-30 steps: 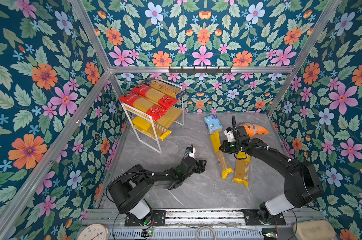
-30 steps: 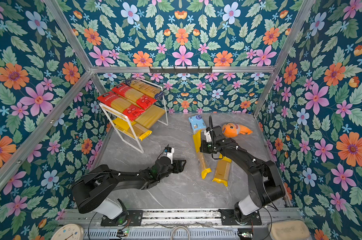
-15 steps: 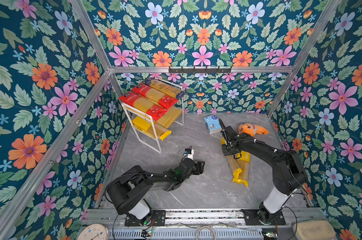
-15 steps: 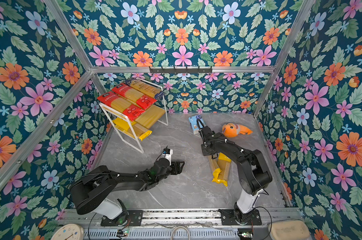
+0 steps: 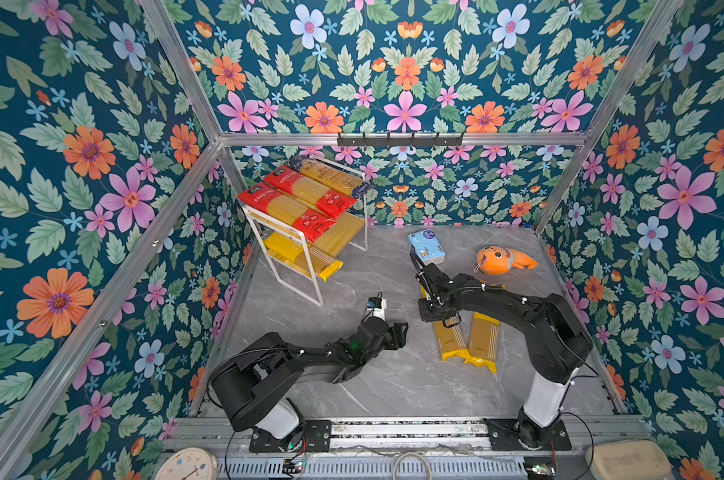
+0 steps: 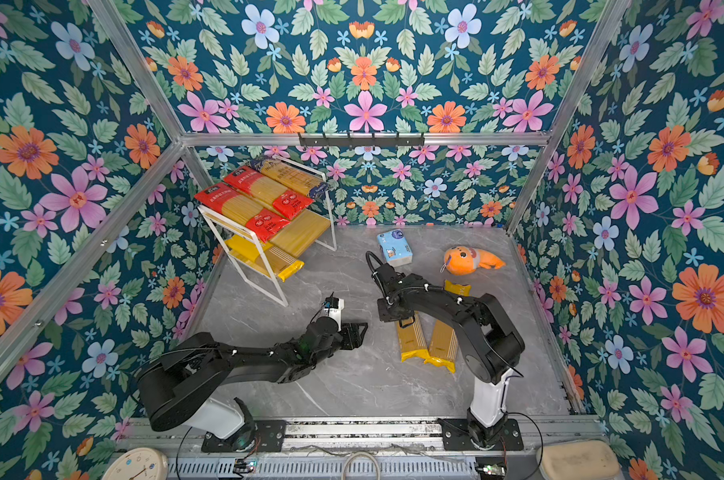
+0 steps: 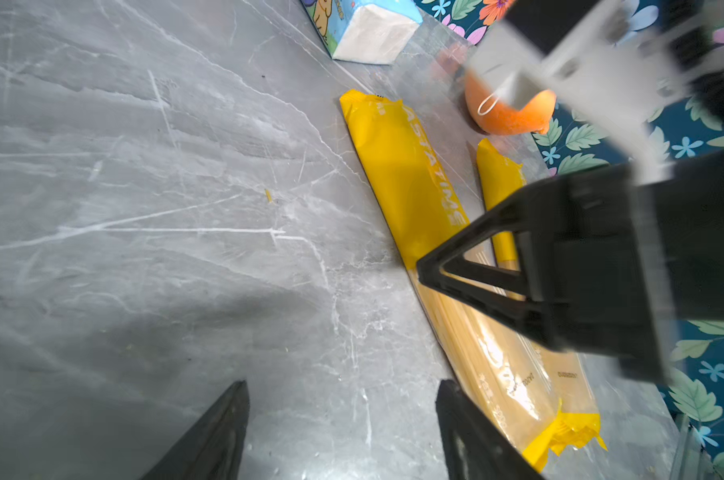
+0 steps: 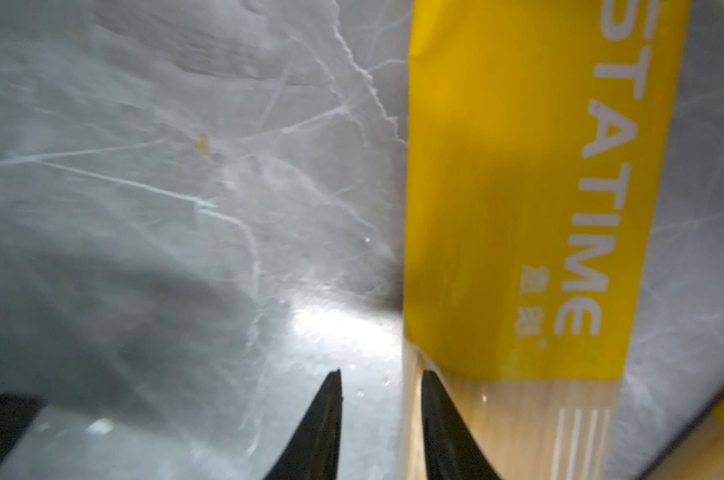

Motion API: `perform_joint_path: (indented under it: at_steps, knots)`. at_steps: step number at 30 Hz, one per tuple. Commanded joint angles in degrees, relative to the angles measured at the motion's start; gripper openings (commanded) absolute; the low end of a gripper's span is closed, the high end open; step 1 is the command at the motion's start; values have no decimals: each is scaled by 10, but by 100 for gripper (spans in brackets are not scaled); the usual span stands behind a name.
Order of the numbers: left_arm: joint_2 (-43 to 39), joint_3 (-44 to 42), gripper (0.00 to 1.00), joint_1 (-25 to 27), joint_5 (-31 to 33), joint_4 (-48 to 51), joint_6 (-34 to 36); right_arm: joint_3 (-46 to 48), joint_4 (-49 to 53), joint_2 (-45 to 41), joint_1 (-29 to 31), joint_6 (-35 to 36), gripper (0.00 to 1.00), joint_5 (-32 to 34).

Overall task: Place and organize the pasta boxes and bags onto the shelf
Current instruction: 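Grasp the yellow PASTATIME pack near the tissue box with the right gripper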

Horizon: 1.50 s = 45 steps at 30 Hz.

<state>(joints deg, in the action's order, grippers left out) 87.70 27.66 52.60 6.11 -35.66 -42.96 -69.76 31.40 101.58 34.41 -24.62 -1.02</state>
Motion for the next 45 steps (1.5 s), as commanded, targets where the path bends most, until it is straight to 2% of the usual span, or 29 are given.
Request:
perform_joint_path:
  at_steps: [1,5,7,10,16,21,26,32,37,41,45]
  knots:
    - [6,12,74,0,-10,1,13,40,-87,-50,-42,-50,36,-124]
    - [34,40,73,1,-36,0,15,106,-110,-87,-123,-70,35,-152]
    - [50,52,73,2,-47,-4,12,124,-97,-91,-141,-59,34,-148]
    - [67,62,73,4,-57,-9,7,155,-112,-97,-143,-57,32,-148]
    - [78,66,73,5,-59,-13,0,188,-162,-73,-143,-84,29,-205]
    - [78,73,72,5,-59,2,4,174,-152,-90,-143,-90,29,-231]
    - [85,83,73,5,-66,4,4,184,-159,-122,-202,-86,34,-261]
    - [137,128,72,7,-116,2,4,184,-144,-88,-236,-26,41,-264]
    - [179,164,71,10,-141,0,5,195,-188,-71,-241,-26,44,-280]
    - [195,177,71,11,-153,-6,4,199,-224,-25,-241,-33,44,-316]
    - [209,172,71,11,-162,-28,-8,218,-294,4,-237,-63,39,-363]
